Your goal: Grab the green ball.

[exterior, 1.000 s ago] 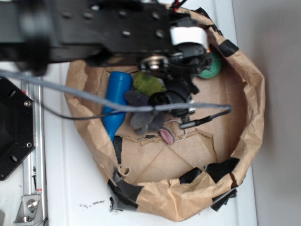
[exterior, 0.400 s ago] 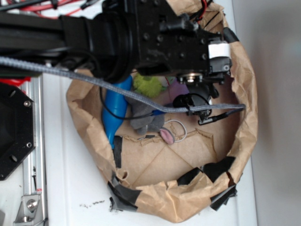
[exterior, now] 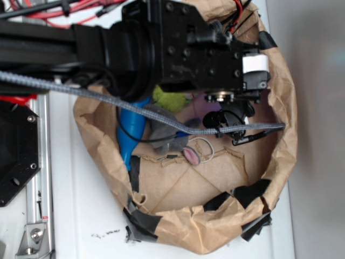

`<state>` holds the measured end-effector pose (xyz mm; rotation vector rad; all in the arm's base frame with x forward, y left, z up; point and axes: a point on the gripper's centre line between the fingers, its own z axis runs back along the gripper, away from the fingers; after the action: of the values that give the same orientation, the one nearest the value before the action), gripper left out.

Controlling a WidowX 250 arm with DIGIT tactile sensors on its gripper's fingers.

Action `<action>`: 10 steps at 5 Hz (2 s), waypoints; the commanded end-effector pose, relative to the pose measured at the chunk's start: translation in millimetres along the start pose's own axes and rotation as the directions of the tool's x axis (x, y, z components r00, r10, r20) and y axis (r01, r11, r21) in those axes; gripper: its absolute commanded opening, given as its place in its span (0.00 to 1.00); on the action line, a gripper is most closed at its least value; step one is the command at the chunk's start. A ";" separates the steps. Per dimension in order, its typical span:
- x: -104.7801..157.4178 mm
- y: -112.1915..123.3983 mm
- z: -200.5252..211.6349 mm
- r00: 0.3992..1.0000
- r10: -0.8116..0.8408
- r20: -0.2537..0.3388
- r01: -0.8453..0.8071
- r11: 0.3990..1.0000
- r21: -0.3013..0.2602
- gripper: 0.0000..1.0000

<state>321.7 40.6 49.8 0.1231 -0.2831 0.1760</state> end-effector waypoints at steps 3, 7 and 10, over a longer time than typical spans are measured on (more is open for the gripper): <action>33.5 28.9 -13.0 0.997 -0.024 0.071 0.014 0.990 0.138 1.00; 18.4 0.7 29.0 0.985 -0.148 -0.091 0.135 0.981 -0.138 0.00; -17.0 -43.6 80.3 0.943 -0.283 -0.173 0.229 0.933 -0.278 0.00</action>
<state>289.3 -14.5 96.6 -0.1106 -0.0148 -0.0834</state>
